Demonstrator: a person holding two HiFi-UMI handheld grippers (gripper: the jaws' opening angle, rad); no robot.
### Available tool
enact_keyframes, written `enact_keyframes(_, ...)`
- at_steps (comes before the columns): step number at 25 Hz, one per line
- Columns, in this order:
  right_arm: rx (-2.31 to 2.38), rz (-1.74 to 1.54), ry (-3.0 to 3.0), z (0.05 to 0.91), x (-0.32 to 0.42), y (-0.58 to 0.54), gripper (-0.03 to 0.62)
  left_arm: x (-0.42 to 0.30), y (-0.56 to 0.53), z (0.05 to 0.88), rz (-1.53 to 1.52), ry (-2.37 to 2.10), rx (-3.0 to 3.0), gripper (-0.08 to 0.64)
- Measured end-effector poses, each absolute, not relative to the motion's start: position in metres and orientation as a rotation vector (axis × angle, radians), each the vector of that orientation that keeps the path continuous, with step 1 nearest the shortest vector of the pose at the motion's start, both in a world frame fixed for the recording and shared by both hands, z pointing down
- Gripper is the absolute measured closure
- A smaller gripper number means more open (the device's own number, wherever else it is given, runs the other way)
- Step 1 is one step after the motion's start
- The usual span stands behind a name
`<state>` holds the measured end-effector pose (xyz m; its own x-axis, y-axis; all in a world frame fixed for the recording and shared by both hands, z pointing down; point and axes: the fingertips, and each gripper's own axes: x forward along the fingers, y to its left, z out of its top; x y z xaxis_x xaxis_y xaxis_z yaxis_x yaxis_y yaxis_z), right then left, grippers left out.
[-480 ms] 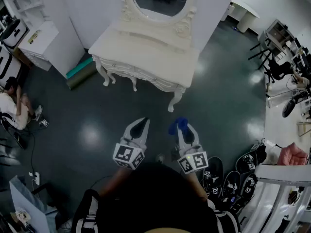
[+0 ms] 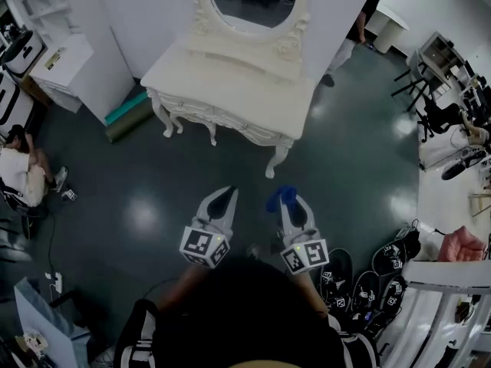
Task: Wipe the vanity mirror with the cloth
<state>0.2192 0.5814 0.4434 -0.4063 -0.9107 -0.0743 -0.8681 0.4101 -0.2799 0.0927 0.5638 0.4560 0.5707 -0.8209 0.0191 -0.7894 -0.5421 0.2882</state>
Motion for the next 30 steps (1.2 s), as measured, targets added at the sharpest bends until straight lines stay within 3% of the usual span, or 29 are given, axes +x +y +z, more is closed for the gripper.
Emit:
enact_keyframes(16,-1.548,-0.323,2.408,0.445,0.2,0.583,0.525,0.069,0.564,0.461,-0.159,-1.318,2.518,0.549)
enact_keyframes(30,-1.627,-0.287,2.347,0.452,0.159,0.577,0.525,0.005,0.561,0.468,-0.133,-1.299,2.522,0.549)
